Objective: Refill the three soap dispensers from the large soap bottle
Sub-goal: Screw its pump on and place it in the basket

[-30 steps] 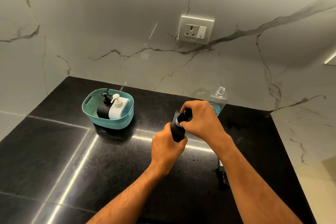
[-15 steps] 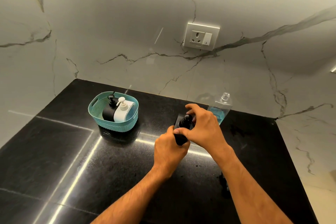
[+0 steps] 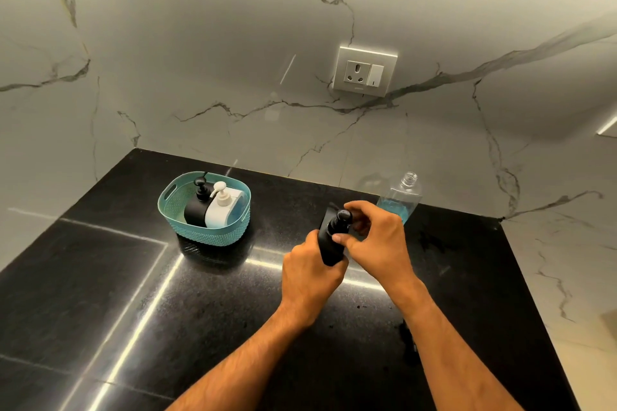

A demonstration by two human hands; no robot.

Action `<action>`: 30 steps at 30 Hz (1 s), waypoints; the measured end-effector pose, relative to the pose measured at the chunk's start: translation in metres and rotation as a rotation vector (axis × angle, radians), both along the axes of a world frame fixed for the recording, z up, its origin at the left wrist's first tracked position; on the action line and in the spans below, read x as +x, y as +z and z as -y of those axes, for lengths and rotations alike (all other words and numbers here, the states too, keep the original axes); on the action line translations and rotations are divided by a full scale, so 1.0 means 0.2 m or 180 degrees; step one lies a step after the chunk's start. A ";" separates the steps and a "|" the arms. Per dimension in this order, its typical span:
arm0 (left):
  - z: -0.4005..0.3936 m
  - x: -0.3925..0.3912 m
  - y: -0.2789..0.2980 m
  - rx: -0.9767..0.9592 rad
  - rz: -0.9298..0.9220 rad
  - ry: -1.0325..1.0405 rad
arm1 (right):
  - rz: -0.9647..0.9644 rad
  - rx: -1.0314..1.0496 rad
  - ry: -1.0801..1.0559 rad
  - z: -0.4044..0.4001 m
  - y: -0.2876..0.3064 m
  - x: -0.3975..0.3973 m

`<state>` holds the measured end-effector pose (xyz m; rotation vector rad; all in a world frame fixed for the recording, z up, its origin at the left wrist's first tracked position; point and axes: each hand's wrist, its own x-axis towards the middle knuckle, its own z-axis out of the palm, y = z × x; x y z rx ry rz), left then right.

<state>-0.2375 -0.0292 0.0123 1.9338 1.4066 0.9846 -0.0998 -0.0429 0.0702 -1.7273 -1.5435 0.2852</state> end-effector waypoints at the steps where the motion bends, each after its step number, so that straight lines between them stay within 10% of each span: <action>1: 0.00 0.00 0.00 -0.0003 0.0005 0.0001 | -0.0008 0.0000 -0.0028 0.00 0.00 0.01; 30: 0.01 0.01 0.04 0.0092 -0.0056 -0.0146 | -0.1258 -0.0086 0.0113 -0.03 -0.05 0.05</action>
